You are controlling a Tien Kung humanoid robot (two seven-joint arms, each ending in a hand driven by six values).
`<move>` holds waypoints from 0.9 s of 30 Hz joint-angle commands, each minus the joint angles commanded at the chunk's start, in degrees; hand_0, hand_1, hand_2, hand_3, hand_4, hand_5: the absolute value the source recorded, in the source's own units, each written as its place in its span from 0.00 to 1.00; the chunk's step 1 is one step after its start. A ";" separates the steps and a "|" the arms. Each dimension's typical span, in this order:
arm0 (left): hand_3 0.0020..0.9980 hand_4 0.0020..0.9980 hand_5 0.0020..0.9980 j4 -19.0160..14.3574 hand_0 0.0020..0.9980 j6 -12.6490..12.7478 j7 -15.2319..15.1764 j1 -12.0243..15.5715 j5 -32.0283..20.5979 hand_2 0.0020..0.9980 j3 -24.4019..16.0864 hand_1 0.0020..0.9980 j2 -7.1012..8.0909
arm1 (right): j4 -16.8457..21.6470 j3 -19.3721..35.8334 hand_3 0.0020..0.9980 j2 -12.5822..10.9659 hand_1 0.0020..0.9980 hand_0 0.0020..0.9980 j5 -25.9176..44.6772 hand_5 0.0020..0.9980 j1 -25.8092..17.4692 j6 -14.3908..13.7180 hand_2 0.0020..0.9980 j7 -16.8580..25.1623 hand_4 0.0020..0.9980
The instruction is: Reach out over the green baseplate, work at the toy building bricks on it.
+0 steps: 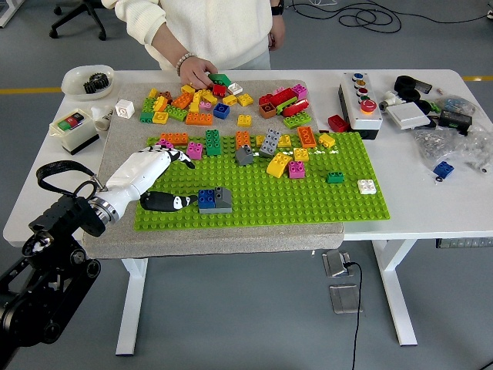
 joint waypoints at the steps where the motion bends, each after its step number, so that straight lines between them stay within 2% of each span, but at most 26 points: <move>1: 0.59 1.00 0.57 -0.04 1.00 0.14 -0.06 0.15 0.00 0.91 0.02 0.97 0.05 | 0.00 -0.01 0.54 0.00 0.62 0.74 0.00 0.49 0.00 0.00 0.64 0.00 0.77; 2: 0.61 1.00 0.64 -0.14 1.00 0.29 -0.17 0.54 0.00 0.94 0.15 1.00 0.14 | 0.00 0.01 0.54 0.02 0.62 0.74 -0.03 0.49 -0.03 0.00 0.64 -0.01 0.77; 11: 0.61 1.00 0.66 -0.36 1.00 0.65 -0.60 1.75 0.00 0.95 1.59 1.00 -0.10 | 0.00 -0.01 0.54 0.01 0.62 0.74 -0.22 0.49 -0.13 0.03 0.63 -0.01 0.77; 27: 0.63 1.00 0.70 0.78 1.00 0.38 -0.34 0.60 0.00 0.96 3.69 1.00 -1.51 | 0.00 -0.01 0.54 -0.08 0.62 0.74 -0.12 0.49 0.14 0.00 0.64 -0.03 0.77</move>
